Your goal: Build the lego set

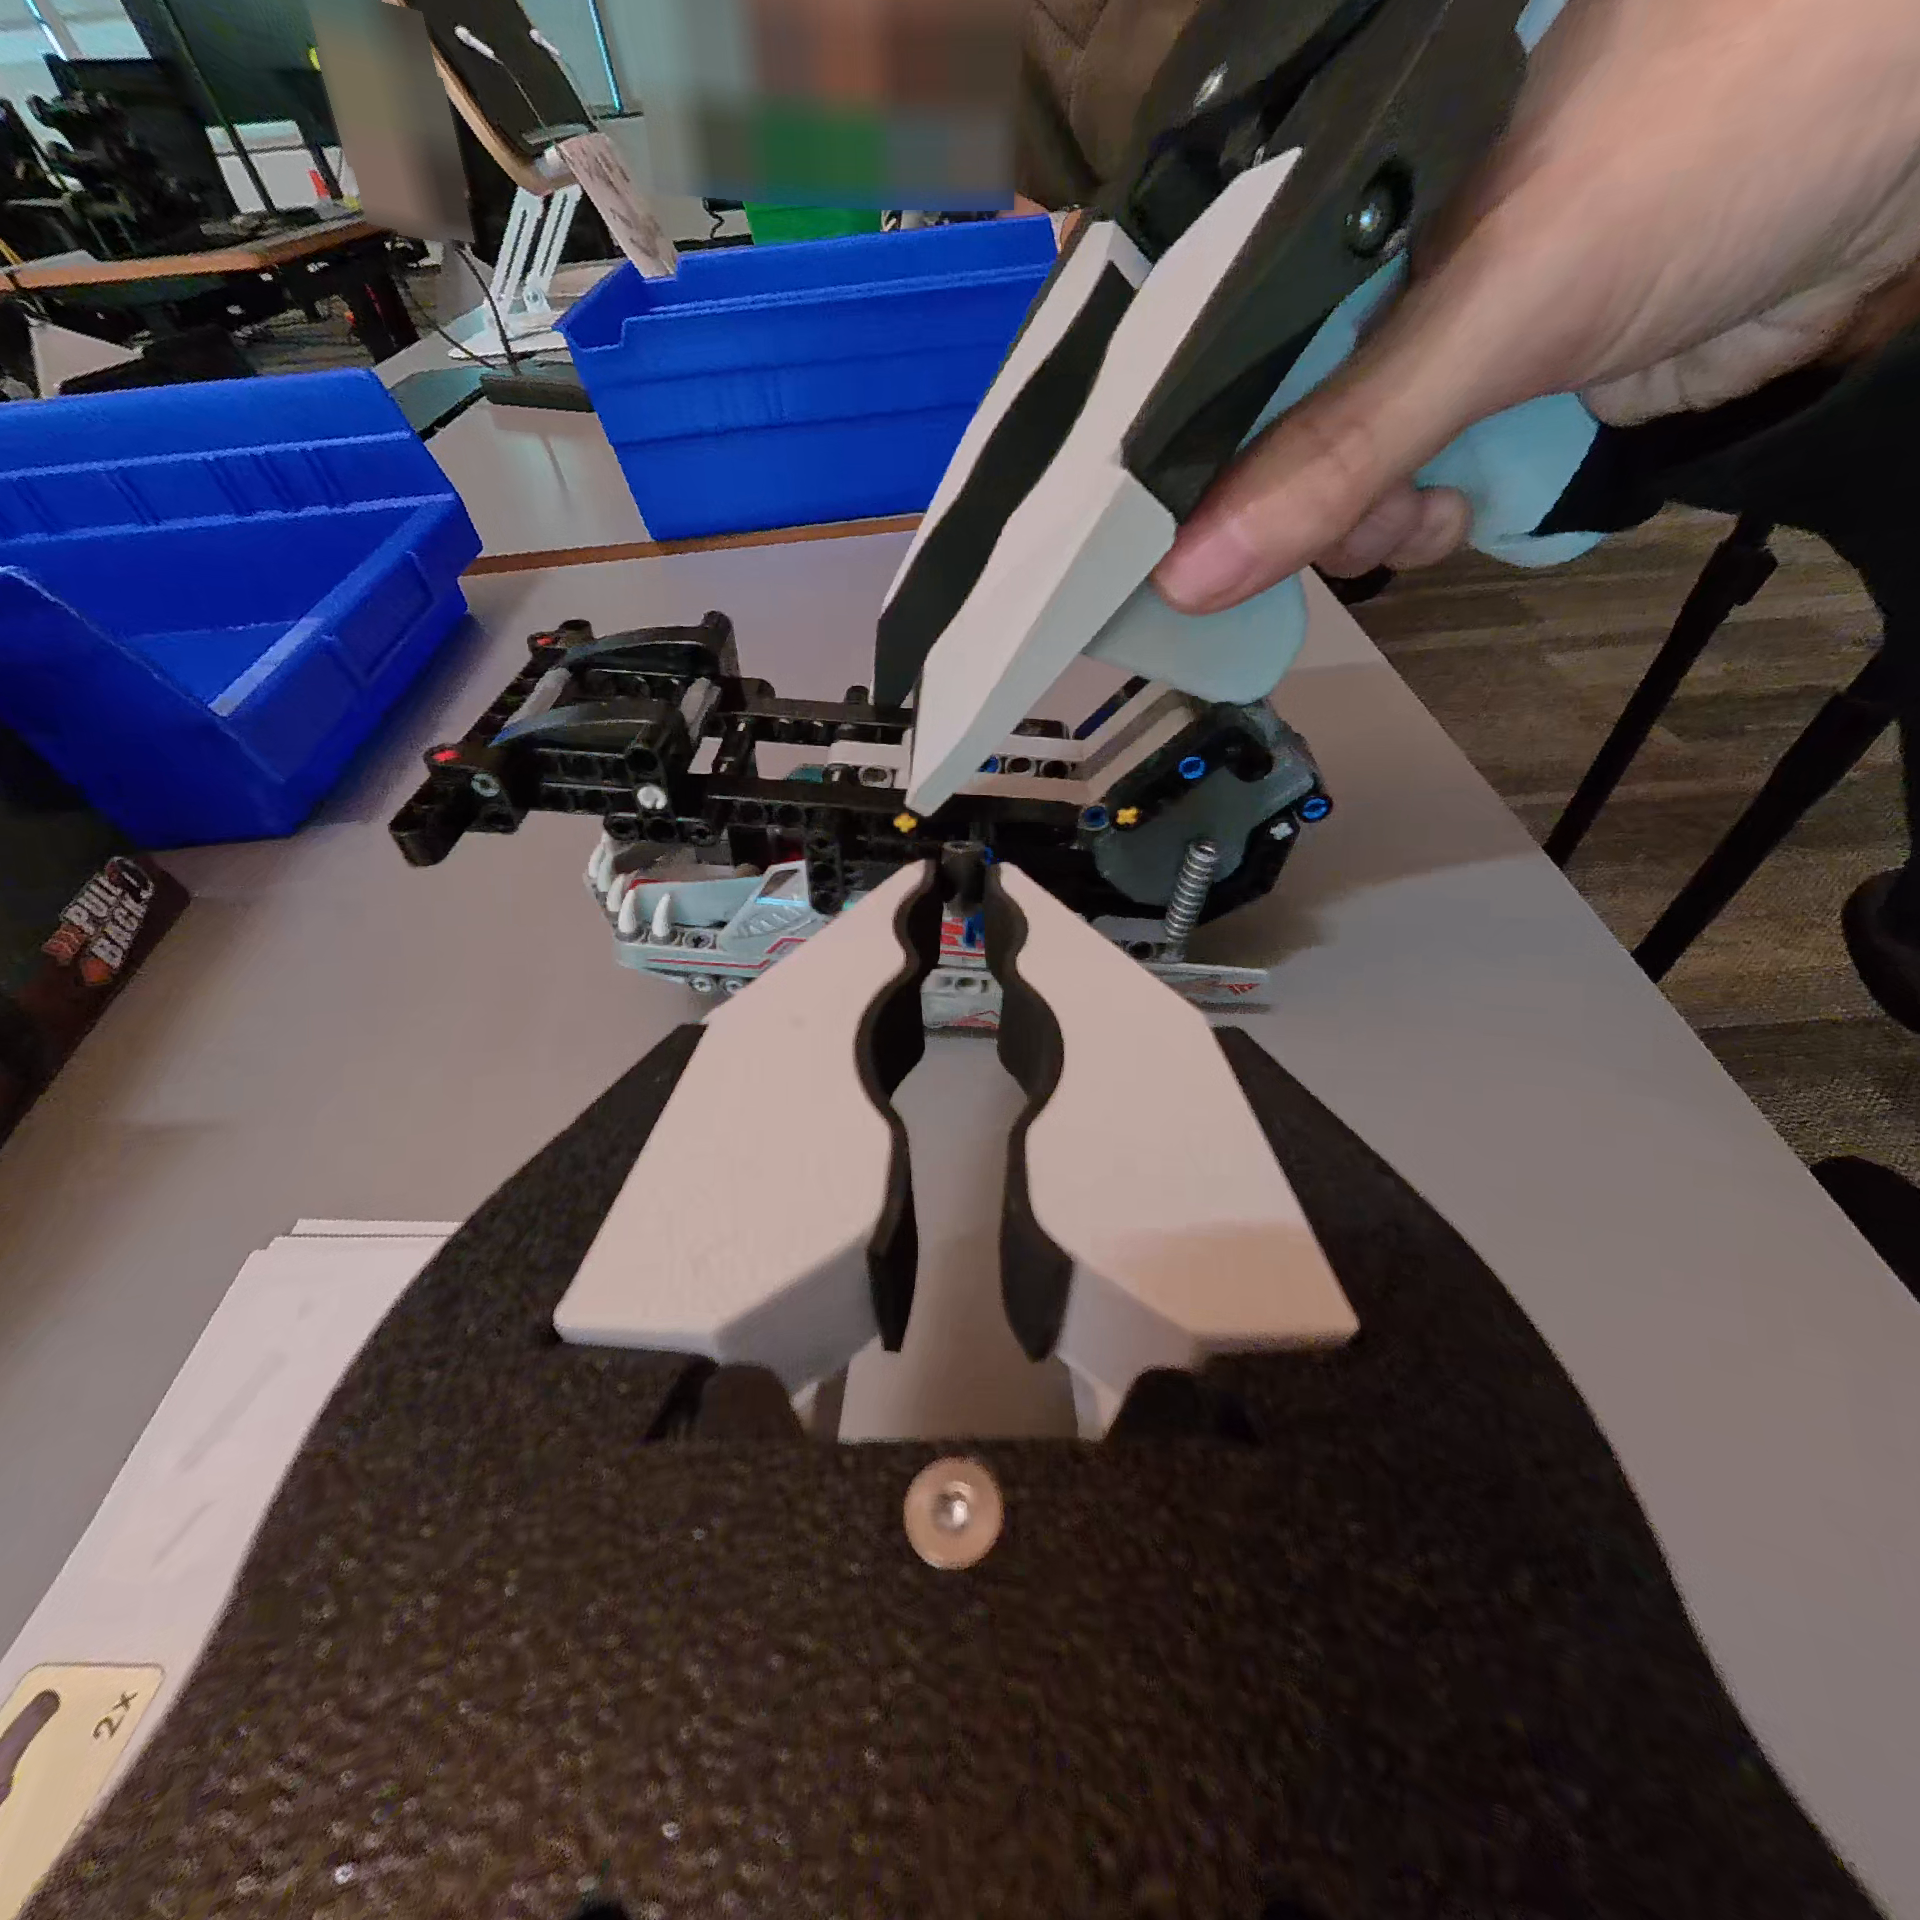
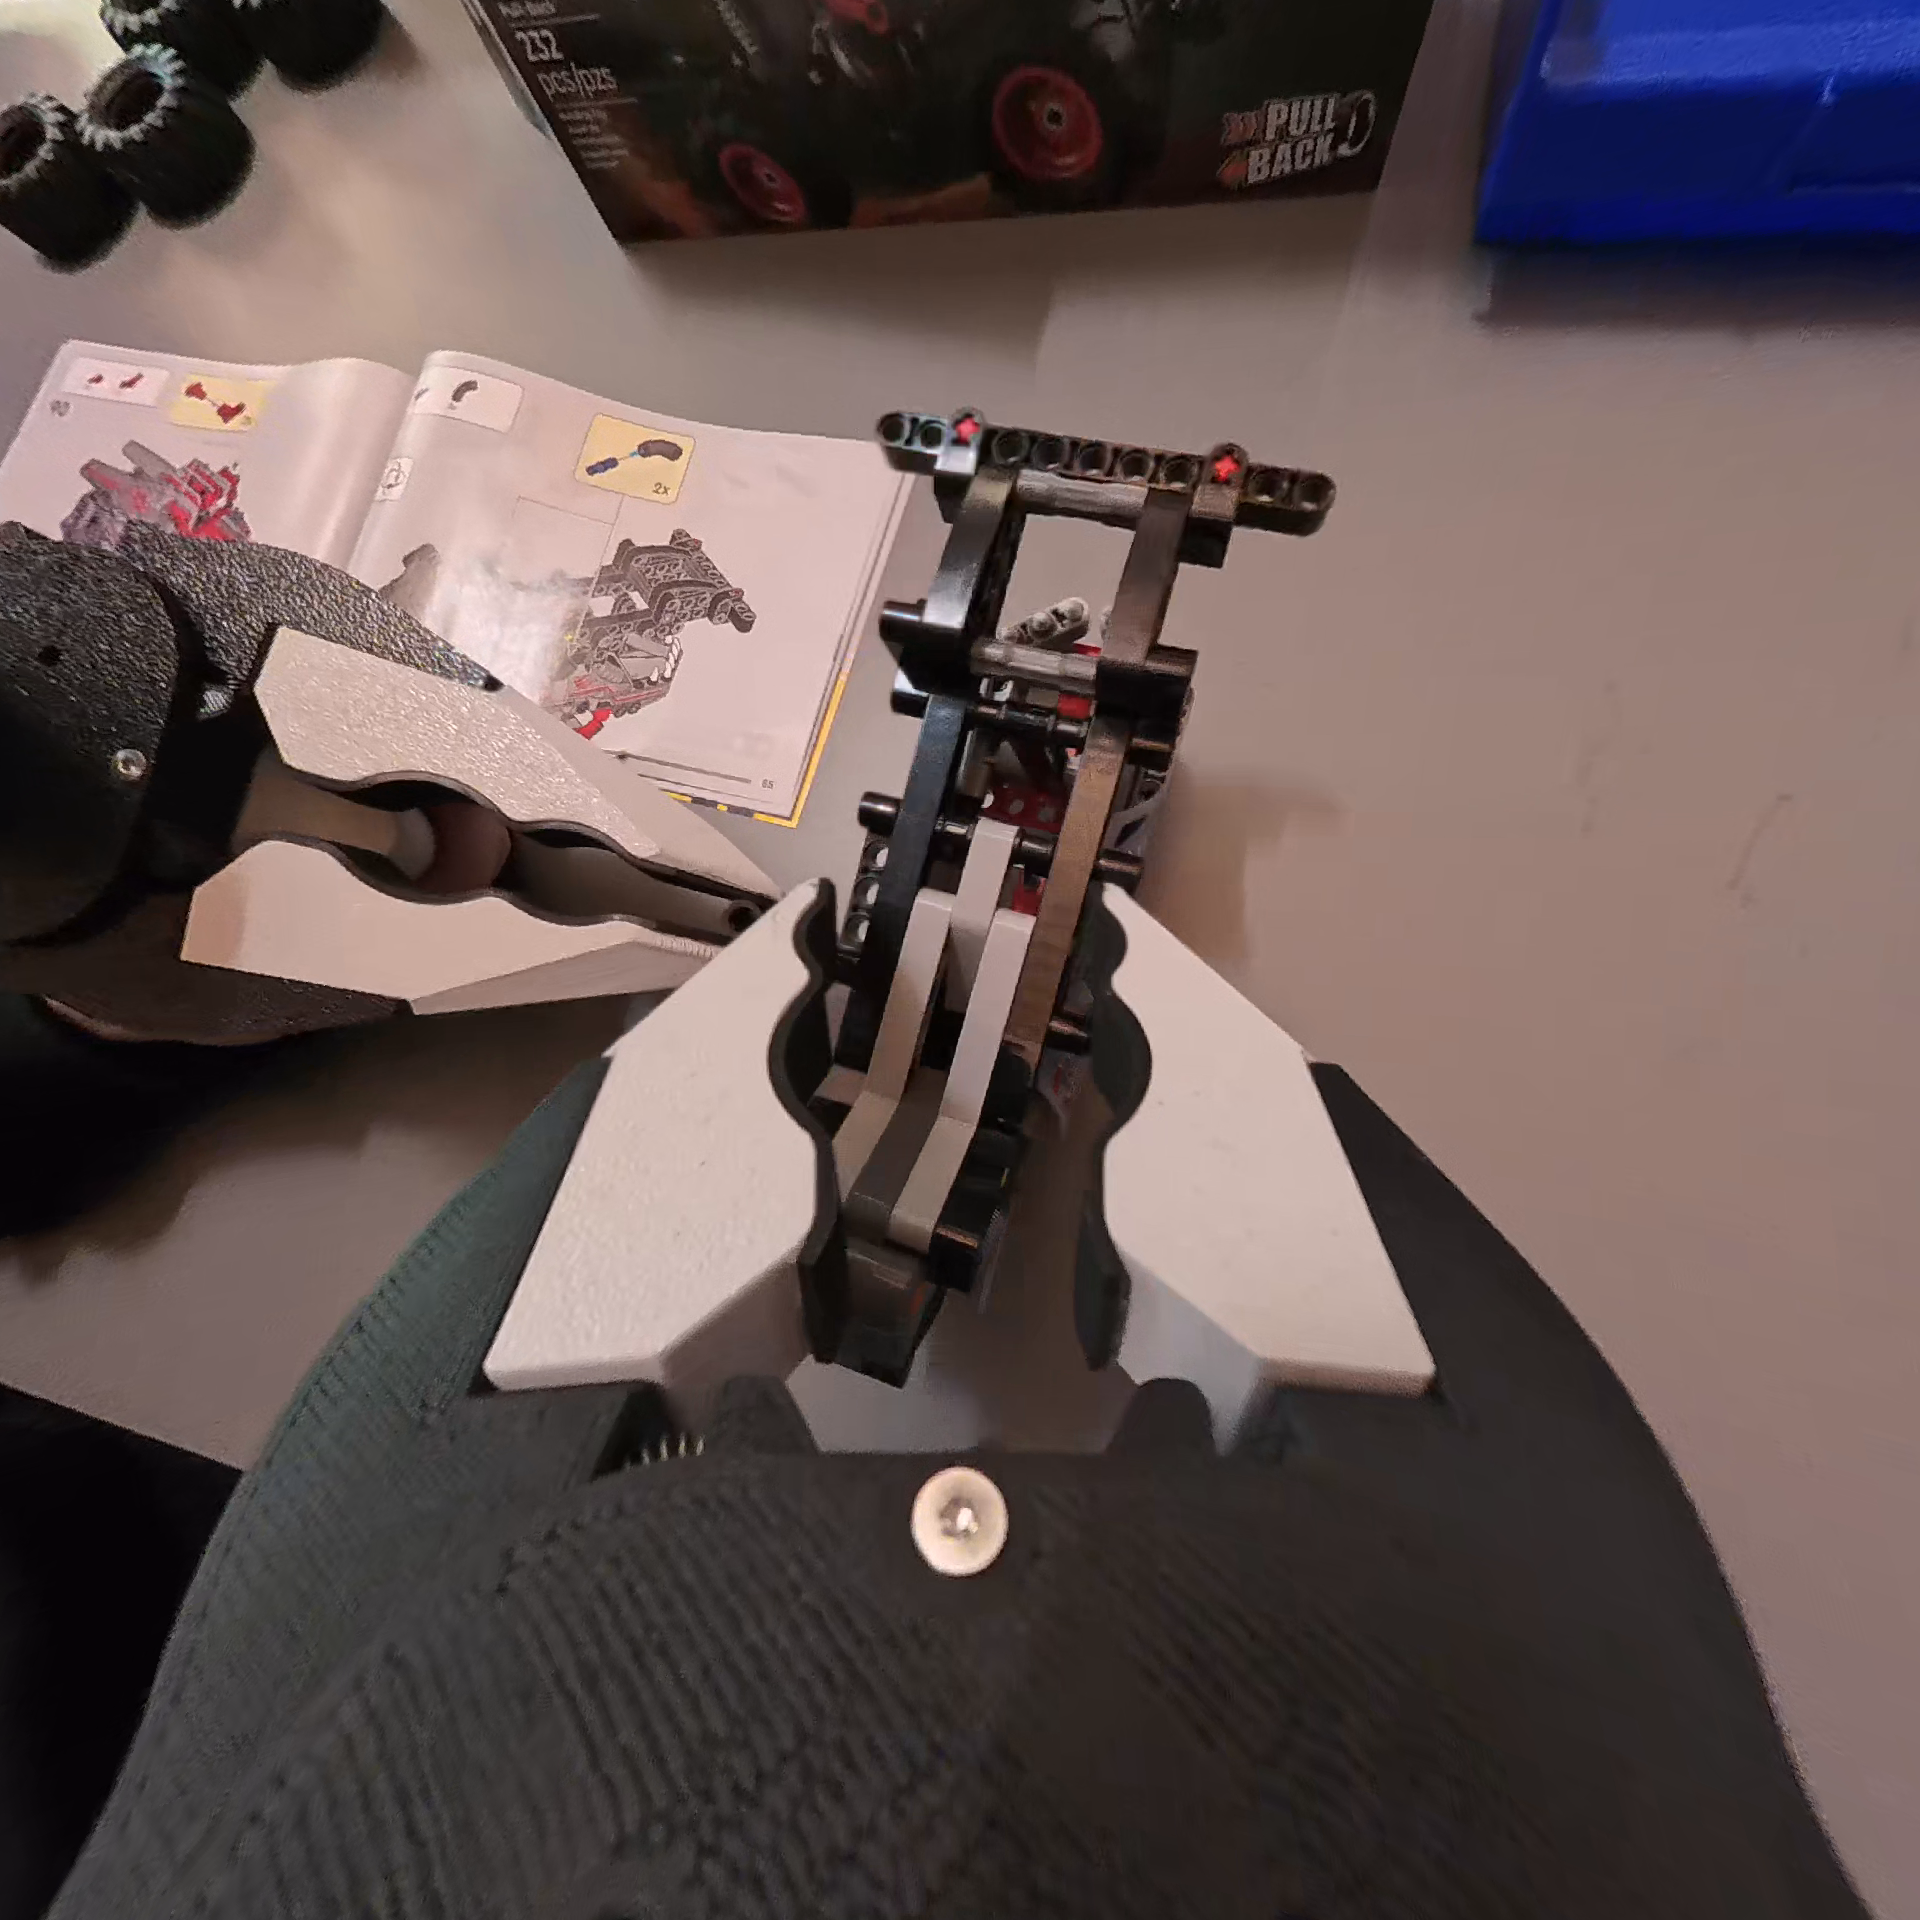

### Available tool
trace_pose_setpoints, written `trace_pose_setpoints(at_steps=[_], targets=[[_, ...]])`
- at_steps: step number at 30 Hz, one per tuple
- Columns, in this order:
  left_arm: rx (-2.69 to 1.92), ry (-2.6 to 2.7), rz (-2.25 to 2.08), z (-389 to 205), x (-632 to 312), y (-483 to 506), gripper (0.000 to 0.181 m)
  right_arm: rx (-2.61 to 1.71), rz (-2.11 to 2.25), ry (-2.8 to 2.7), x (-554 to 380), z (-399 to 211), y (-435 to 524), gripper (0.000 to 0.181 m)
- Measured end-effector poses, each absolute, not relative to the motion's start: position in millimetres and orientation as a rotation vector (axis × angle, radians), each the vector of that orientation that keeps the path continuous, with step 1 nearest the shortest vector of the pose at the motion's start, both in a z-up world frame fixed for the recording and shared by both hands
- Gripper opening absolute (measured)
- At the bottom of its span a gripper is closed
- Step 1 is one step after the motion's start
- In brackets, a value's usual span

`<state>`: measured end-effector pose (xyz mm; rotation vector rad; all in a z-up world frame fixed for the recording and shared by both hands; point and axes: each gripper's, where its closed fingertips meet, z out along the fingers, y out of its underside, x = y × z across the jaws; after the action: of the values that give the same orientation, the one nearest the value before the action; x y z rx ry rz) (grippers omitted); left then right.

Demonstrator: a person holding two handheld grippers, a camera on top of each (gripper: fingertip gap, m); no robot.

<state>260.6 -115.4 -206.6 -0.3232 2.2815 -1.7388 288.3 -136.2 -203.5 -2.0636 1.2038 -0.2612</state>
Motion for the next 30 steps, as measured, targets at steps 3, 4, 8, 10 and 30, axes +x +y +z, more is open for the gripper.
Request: trace_pose_setpoints(at_steps=[3, 4, 8, 10, 30], targets=[[-0.315, 2.294, -1.744, -207, 259, -116, 0.005, -2.121, -0.283, 1.213, 288, -208, -138, 0.042], [-0.315, 2.292, -1.738, -207, 259, -116, 0.005, -2.135, -0.301, 1.208, 290, -208, -138, 0.04], [-0.348, 2.269, -1.777, -203, 258, -115, 0.005, -2.1, -0.267, 1.216, 291, -208, -137, 0.039], [-0.371, 2.275, -1.792, -203, 258, -116, 0.005, -2.063, -0.268, 1.228, 291, -208, -138, 0.039], [-0.323, 2.312, -1.676, -213, 250, -126, 0.005, -2.08, -0.275, 0.919, 285, -193, -144, 0.036]])
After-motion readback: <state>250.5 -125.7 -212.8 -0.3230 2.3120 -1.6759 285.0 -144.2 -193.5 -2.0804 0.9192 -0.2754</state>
